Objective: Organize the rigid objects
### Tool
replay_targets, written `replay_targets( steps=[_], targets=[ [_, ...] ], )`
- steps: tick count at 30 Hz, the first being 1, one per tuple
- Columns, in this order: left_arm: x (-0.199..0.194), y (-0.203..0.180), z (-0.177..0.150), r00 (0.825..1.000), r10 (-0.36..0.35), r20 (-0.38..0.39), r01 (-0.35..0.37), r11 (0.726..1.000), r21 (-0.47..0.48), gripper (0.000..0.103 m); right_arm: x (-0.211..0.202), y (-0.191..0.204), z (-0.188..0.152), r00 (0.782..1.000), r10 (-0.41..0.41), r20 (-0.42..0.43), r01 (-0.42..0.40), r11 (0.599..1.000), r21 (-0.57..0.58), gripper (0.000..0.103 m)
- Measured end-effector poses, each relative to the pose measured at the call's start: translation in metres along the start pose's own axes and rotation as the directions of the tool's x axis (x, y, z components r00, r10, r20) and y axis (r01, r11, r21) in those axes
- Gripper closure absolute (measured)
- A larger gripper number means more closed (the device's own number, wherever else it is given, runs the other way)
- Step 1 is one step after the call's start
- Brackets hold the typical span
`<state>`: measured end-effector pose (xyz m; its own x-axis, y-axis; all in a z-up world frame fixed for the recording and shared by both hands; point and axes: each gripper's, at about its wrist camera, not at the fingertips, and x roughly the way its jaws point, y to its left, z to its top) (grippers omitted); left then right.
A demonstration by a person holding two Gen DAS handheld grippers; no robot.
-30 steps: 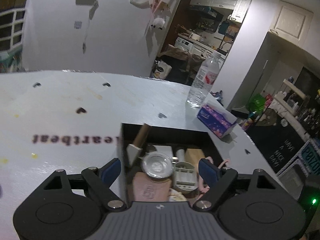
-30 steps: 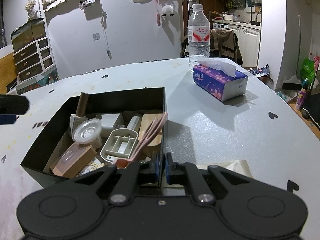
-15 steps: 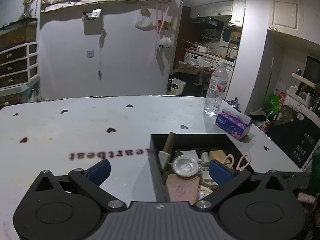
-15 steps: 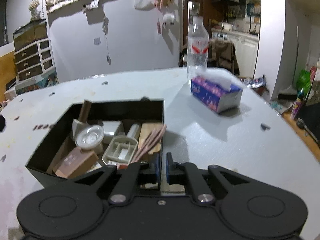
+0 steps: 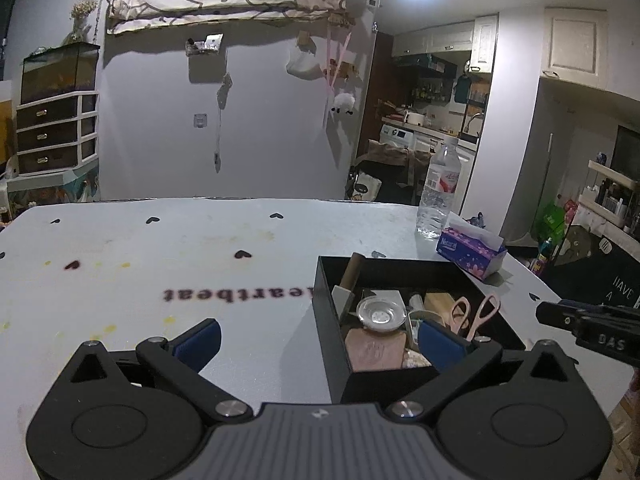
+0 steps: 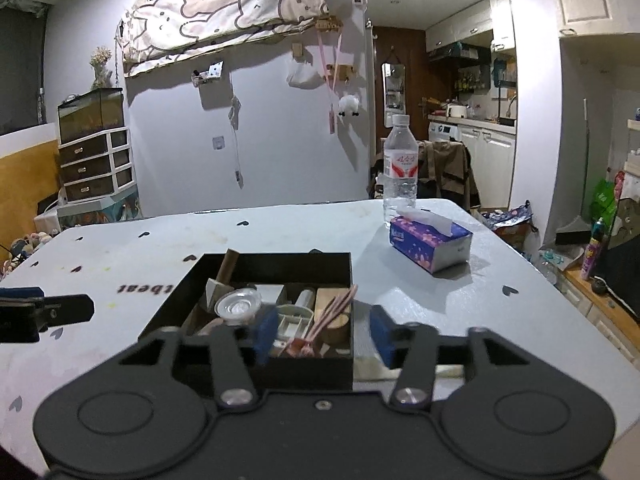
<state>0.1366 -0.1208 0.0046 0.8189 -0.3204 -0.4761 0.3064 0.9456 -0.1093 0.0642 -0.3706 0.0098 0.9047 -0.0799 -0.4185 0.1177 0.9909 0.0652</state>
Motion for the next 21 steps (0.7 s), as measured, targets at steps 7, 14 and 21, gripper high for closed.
replay_targets(
  steps=[7, 14, 21],
  targets=[
    [-0.02, 0.0, -0.022, 1.0, 0.023, 0.021, -0.023, 1.0, 0.01, 0.0, -0.025, 0.007, -0.022, 0.999, -0.021, 0.026, 0.021, 1.0, -0.011, 0.022],
    [-0.042, -0.002, -0.039, 0.997, 0.054, 0.05, -0.055, 0.998, 0.028, 0.0, -0.048, 0.01, -0.031, 0.998, -0.01, 0.059, 0.012, 1.0, -0.02, 0.012],
    [-0.063, -0.005, -0.048, 0.994, 0.074, 0.085, -0.078, 0.996, 0.039, 0.0, -0.066, 0.012, -0.037, 0.995, -0.005, 0.102, 0.006, 1.0, -0.01, 0.001]
  ],
)
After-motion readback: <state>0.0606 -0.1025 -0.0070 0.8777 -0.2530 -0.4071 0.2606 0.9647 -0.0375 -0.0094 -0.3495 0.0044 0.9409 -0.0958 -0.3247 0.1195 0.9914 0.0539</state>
